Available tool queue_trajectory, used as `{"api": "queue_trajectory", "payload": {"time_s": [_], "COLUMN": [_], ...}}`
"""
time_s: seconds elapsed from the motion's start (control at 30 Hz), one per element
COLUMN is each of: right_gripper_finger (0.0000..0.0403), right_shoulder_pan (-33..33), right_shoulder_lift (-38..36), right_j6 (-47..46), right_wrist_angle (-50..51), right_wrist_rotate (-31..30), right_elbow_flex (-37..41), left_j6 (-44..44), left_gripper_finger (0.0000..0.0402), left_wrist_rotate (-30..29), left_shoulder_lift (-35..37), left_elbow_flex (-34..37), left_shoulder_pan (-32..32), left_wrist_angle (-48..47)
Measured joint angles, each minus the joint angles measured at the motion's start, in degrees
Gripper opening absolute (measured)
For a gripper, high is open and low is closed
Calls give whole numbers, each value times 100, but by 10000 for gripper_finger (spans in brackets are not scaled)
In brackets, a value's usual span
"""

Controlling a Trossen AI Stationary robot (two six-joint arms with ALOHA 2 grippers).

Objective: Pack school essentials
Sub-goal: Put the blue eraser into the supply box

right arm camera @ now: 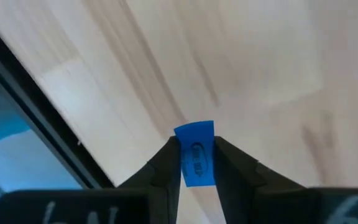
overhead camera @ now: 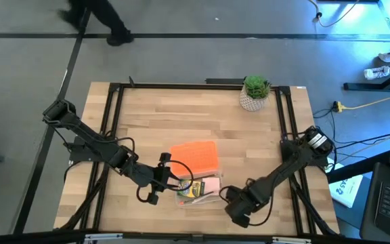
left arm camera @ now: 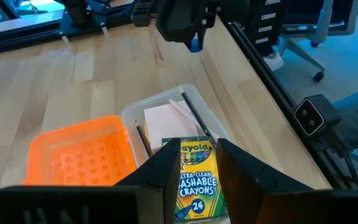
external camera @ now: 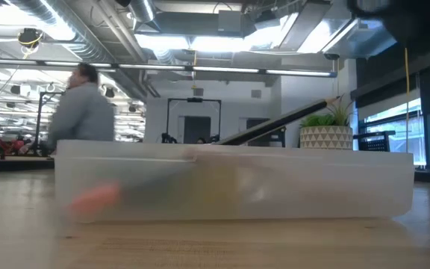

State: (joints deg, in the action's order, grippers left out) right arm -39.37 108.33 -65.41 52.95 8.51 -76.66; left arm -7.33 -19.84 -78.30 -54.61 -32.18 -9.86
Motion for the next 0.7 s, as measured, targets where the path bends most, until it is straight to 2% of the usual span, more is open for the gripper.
{"api": "queue_trajectory", "payload": {"time_s": [0.33, 0.5, 0.7], "right_gripper_finger": [84, 84, 84], "right_shoulder_pan": [766, 1143, 1627], "right_shoulder_lift": [-7, -11, -12], "right_j6": [1596, 2580, 3361], "right_wrist_angle": [845, 882, 473], "right_wrist_rotate": [-890, -1111, -1121], "right_elbow_flex": [-1008, -1333, -1327], "left_j6": [-3, -4, -4], "left_gripper_finger": [96, 96, 96], "left_wrist_rotate": [0, -2, 0], "left_shoulder_lift": [0, 0, 0], "left_elbow_flex": [0, 0, 0], "left_shoulder_pan": [0, -24, -27], "left_wrist_angle": [2, 2, 2]}}
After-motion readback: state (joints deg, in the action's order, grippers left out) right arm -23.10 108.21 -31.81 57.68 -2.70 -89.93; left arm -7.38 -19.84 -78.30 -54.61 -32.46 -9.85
